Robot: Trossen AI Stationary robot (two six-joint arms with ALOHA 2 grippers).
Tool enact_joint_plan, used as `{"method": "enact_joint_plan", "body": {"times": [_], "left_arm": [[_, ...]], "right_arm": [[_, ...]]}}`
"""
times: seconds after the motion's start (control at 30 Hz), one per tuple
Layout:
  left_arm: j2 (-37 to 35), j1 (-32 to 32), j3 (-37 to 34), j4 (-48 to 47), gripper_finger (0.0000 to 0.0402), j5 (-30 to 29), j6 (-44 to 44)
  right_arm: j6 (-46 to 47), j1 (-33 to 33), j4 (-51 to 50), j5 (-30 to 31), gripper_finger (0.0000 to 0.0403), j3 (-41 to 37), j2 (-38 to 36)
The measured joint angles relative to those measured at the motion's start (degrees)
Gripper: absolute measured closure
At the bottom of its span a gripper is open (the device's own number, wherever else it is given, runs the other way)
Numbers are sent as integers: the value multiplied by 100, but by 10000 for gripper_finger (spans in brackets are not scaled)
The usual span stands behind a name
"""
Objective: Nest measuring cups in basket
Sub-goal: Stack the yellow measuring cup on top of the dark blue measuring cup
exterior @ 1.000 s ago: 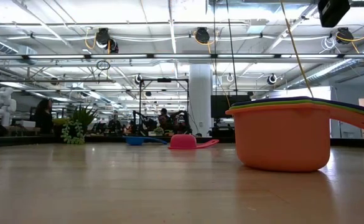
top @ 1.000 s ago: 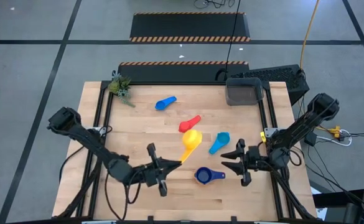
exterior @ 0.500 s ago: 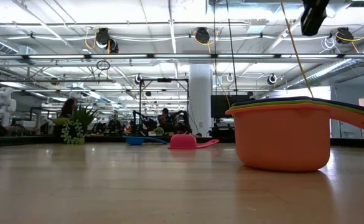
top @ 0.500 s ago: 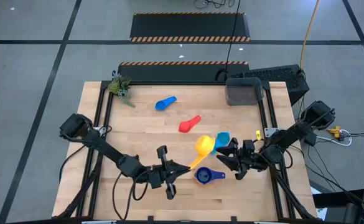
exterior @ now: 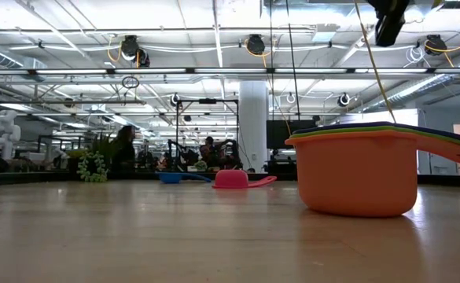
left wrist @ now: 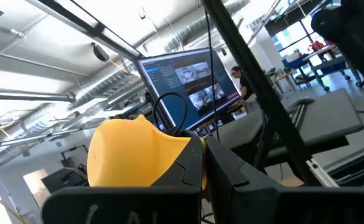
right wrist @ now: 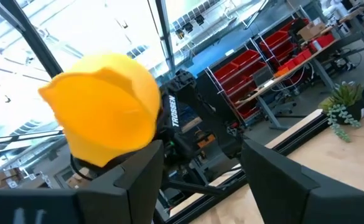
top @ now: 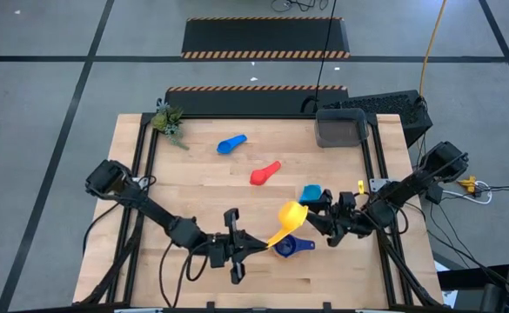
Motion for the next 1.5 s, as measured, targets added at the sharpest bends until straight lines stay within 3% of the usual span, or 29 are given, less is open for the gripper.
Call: {"method": "enact_joint_plan", "body": {"times": [0.23, 0.7, 1.03, 1.2, 1.5], "left_arm": [[218, 8, 10, 118, 399, -203, 47], [863, 84, 875, -141, 398, -223, 227], [942, 115, 942, -203, 398, -341, 338], [940, 137, 942, -365, 396, -339, 301], [940, 206, 942, -630, 390, -319, 130]], "right_arm": [[2, -5, 15, 0, 190, 0, 0], [-33, -5, 15, 7, 190, 0, 0], [-155, -2, 16, 5, 194, 0, 0], [-281, -2, 67, 22, 239, 0, 0], [-699, 0, 136, 21, 389, 0, 2]]}}
